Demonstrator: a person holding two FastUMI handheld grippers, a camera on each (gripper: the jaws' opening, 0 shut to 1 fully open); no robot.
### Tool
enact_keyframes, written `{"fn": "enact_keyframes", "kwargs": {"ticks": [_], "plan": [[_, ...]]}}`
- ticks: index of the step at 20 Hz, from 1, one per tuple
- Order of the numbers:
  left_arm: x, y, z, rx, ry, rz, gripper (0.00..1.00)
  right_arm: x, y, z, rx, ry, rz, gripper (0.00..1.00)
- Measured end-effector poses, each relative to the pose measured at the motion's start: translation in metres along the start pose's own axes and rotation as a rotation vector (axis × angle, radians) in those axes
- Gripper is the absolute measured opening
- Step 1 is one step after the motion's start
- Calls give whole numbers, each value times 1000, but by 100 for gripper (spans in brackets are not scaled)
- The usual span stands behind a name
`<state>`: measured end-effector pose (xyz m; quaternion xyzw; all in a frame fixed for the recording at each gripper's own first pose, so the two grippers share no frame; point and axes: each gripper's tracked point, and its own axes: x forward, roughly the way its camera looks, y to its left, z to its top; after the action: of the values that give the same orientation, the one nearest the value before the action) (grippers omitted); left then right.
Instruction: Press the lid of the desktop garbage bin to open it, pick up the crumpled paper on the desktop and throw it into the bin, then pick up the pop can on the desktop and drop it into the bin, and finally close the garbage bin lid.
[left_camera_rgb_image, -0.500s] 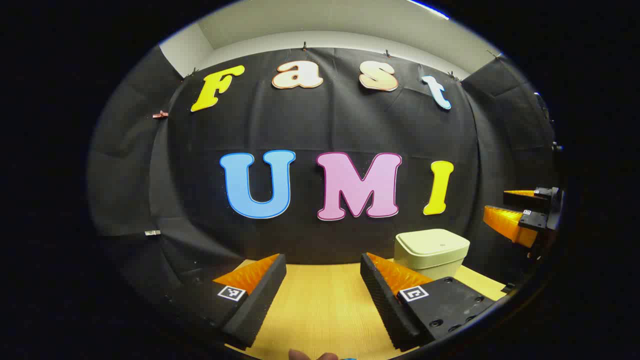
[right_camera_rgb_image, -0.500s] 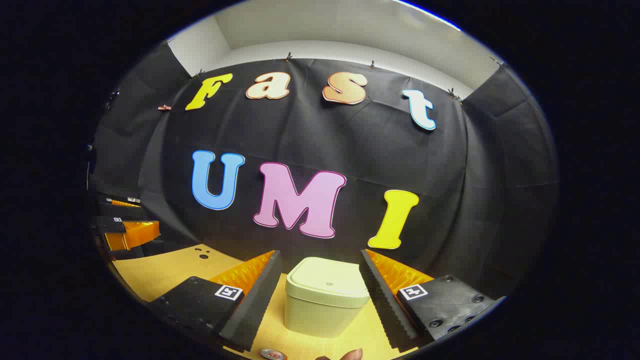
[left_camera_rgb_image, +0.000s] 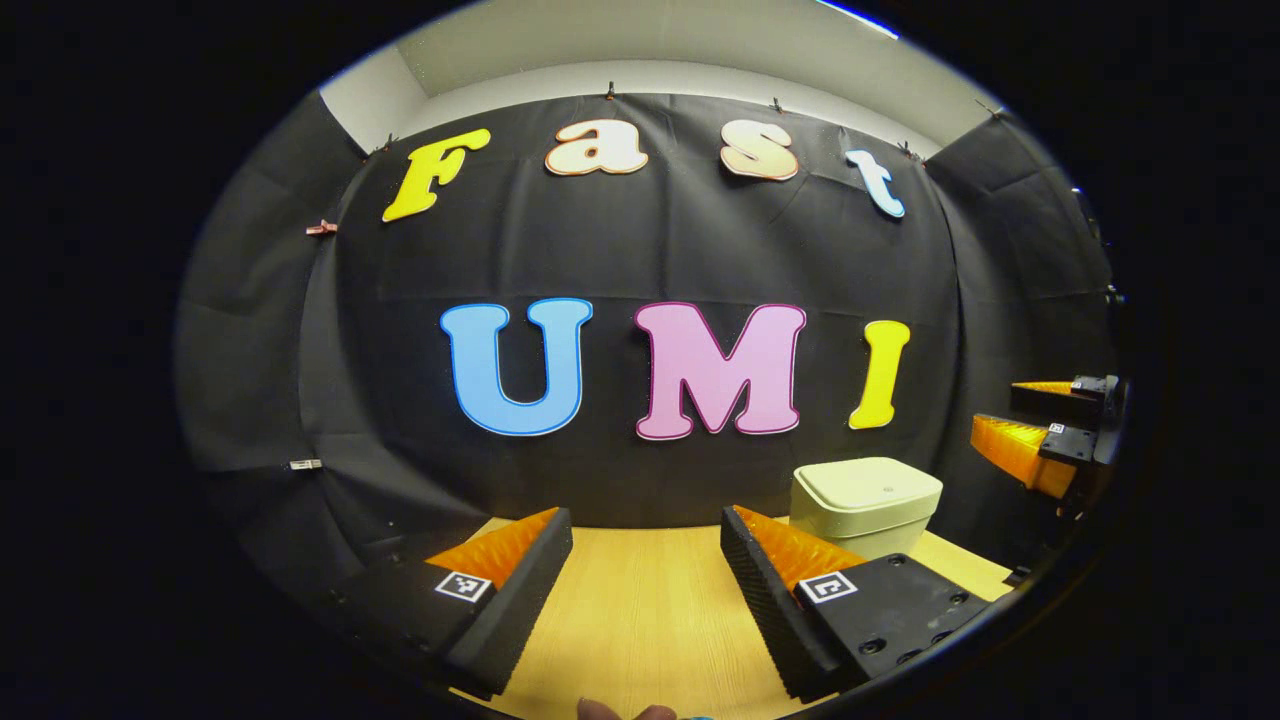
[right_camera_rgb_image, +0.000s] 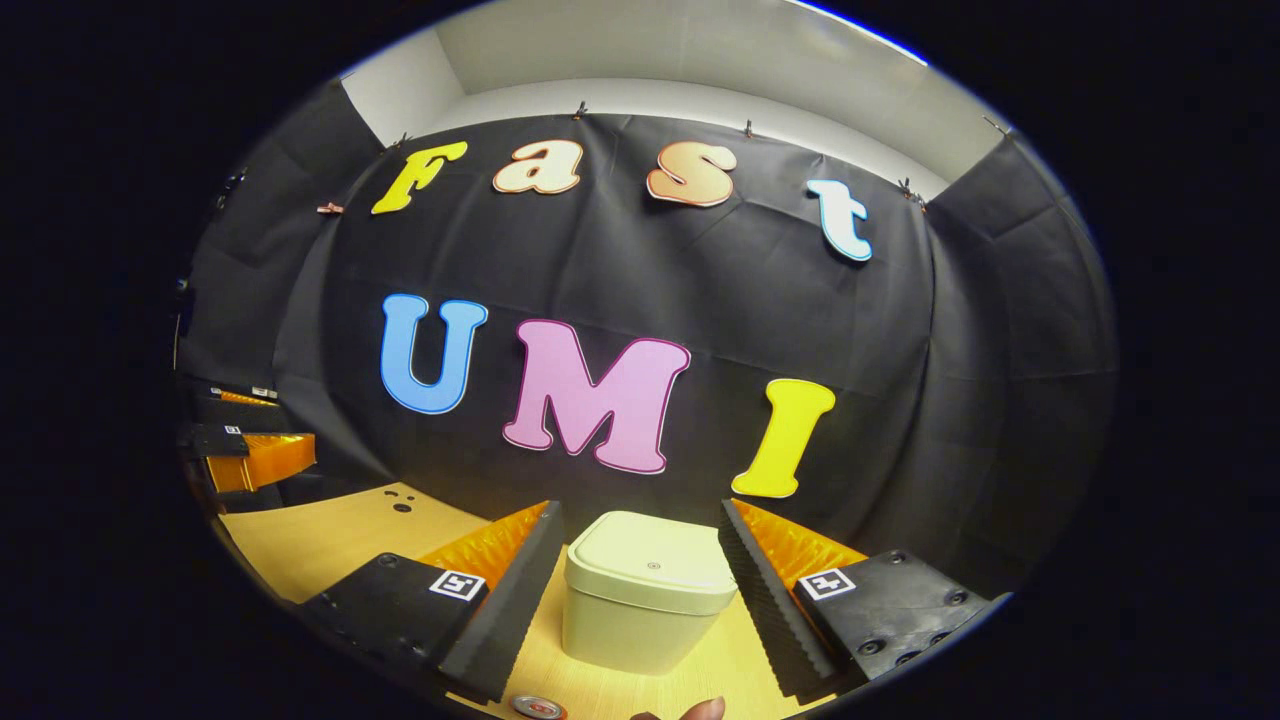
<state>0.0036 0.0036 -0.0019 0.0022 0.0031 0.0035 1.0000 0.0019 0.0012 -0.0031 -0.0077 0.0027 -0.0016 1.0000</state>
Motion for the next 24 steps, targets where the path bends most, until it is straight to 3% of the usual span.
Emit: {"fn": "enact_keyframes", "kwargs": {"ticks": [2, 6, 11, 16, 24], "plan": [[0, 2, -1, -2, 2, 4, 99, 1, 0, -1, 2, 1, 0, 98], [3, 4, -1, -10, 3, 10, 92, 3, 0, -1, 0, 1, -4, 97], [5, 4, 1, -10, -3, 10, 96, 5, 1, 1, -16, -2, 7, 96], [9, 0, -1, -25, -1, 17, 96, 12, 20, -4, 56, 32, 133, 7], [22, -7, 6, -25, -6, 67, 96, 64, -15, -25, 104, 61, 115, 5]]}}
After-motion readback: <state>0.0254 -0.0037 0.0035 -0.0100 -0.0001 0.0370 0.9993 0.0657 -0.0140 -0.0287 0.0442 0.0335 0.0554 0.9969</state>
